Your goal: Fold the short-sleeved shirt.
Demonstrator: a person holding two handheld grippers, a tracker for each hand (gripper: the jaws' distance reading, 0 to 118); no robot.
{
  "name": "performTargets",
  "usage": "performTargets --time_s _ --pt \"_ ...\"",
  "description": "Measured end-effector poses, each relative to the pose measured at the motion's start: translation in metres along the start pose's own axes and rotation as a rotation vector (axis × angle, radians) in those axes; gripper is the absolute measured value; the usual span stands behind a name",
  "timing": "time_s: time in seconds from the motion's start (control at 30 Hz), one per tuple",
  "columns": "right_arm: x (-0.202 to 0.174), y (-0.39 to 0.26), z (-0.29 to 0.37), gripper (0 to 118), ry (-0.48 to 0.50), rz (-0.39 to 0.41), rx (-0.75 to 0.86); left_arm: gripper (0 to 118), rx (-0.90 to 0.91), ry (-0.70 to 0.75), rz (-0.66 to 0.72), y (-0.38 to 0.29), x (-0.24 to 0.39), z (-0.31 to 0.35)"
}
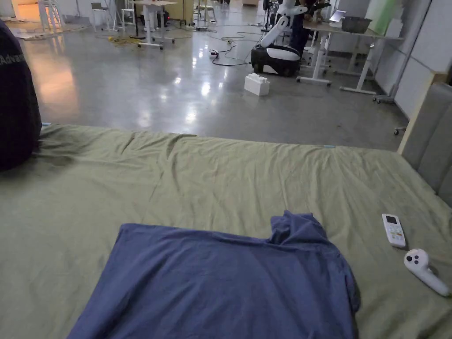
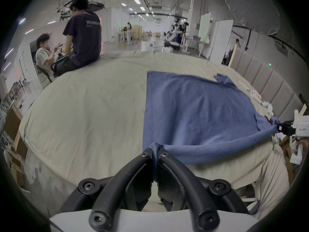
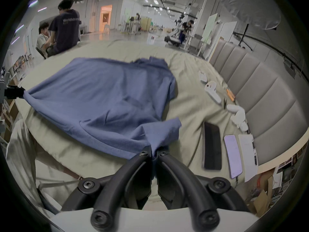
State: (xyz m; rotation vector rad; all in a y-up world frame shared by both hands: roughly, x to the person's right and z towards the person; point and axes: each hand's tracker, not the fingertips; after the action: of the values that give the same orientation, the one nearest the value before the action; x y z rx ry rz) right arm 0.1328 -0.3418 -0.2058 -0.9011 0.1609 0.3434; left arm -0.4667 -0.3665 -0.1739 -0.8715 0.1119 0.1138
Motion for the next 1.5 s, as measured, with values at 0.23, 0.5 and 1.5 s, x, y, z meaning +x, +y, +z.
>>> performTargets --time_s 0.23,0.5,1.5 --pt "-0.01 -0.011 -0.033 6 -0.009 0.024 -0.065 5 -0.13 0.033 -0.042 -0.032 0.061 0.019" --pt "-0.014 -0.004 -0.026 41 -0.068 -0.005 -0.102 22 -0.128 0.059 0.005 -0.022 0.061 0.032" --pt "-0.039 0.12 0.046 1 -0.202 -0.266 0.758 0 0.59 0.04 -0.024 0.093 0.178 0.08"
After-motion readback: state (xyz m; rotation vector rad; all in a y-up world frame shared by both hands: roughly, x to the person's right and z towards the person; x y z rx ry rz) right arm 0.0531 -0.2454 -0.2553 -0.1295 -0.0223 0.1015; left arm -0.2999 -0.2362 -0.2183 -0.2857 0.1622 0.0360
